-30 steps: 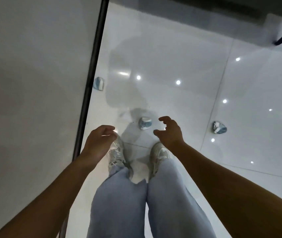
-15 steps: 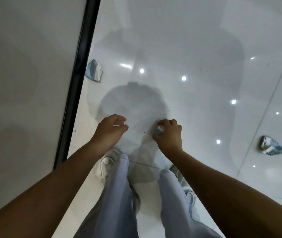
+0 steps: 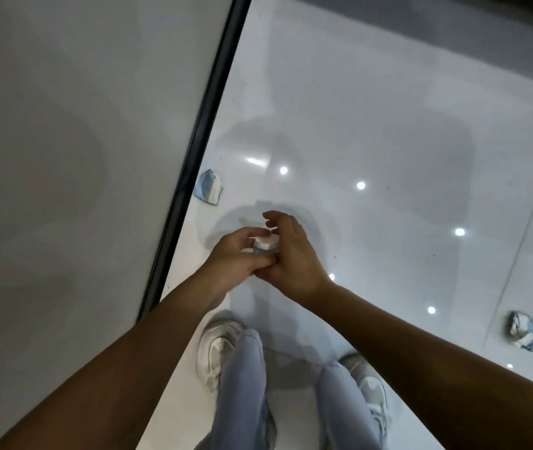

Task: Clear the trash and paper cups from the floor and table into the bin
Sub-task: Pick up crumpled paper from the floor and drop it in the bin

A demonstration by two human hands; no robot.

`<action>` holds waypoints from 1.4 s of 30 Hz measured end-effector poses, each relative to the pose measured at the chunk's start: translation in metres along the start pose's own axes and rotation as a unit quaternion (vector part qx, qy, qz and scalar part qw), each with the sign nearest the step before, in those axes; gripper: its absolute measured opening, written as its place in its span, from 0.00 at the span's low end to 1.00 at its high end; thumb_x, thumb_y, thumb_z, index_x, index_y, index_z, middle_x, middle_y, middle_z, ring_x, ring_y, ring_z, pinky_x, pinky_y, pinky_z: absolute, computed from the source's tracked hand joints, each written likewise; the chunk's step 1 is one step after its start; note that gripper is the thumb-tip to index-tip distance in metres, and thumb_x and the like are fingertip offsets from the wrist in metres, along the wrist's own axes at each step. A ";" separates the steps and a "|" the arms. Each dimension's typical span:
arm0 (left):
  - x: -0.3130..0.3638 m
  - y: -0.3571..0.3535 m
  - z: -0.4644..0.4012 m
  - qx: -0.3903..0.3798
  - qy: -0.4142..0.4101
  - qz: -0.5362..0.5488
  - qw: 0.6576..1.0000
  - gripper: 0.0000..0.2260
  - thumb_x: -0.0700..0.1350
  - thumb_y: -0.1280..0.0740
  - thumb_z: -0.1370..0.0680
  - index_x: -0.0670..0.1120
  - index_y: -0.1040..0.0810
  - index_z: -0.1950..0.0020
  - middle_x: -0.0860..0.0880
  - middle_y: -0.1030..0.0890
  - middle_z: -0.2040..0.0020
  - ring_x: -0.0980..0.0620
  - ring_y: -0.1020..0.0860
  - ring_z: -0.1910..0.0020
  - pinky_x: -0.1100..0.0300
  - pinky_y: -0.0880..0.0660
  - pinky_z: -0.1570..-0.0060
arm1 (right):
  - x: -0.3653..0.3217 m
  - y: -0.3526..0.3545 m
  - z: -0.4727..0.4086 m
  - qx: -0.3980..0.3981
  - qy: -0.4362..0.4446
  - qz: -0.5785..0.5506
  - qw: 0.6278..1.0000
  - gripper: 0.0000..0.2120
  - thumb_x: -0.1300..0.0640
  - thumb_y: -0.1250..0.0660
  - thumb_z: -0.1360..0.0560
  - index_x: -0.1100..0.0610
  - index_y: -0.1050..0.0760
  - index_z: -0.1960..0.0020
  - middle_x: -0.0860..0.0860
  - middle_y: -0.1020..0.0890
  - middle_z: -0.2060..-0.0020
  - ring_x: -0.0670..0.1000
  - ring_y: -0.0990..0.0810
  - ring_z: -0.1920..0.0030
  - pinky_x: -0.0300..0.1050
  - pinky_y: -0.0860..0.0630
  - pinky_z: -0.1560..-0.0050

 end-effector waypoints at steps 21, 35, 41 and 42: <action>-0.050 0.085 -0.040 0.265 -0.062 -0.112 0.956 0.12 0.40 0.25 0.30 0.47 0.21 0.49 0.52 0.21 0.58 0.53 0.24 0.59 0.60 0.26 0.55 | -0.019 -0.080 -0.167 -0.019 0.110 0.250 0.962 0.31 0.56 0.27 0.30 0.58 0.36 0.31 0.54 0.31 0.36 0.54 0.35 0.35 0.45 0.32 0.38; 0.016 0.044 0.033 0.199 -0.028 -0.110 0.973 0.12 0.40 0.24 0.31 0.47 0.23 0.52 0.54 0.23 0.61 0.59 0.25 0.65 0.73 0.30 0.71 | -0.037 0.039 -0.047 0.024 0.020 0.208 0.978 0.26 0.55 0.29 0.30 0.60 0.32 0.35 0.55 0.31 0.41 0.54 0.30 0.42 0.44 0.28 0.50; 0.104 -0.021 0.171 0.111 -0.050 -0.157 0.980 0.13 0.45 0.24 0.31 0.47 0.23 0.50 0.52 0.21 0.54 0.54 0.23 0.56 0.66 0.28 0.60 | -0.112 0.142 0.092 0.079 -0.089 0.121 0.986 0.30 0.54 0.28 0.30 0.60 0.33 0.31 0.56 0.30 0.40 0.56 0.27 0.43 0.40 0.31 0.48; 0.121 -0.031 0.196 0.100 -0.052 -0.160 0.981 0.14 0.45 0.24 0.31 0.46 0.22 0.49 0.50 0.21 0.52 0.52 0.23 0.54 0.64 0.27 0.56 | -0.129 0.161 0.115 0.093 -0.102 0.106 0.985 0.30 0.54 0.28 0.30 0.60 0.33 0.31 0.56 0.30 0.40 0.56 0.27 0.43 0.38 0.32 0.48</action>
Point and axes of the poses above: each hand's wrist, its own z-axis away from the middle knuckle, its own y-axis out of the back of the hand, x = y × z, the point moved 1 cm from there along -z, towards the middle knuckle
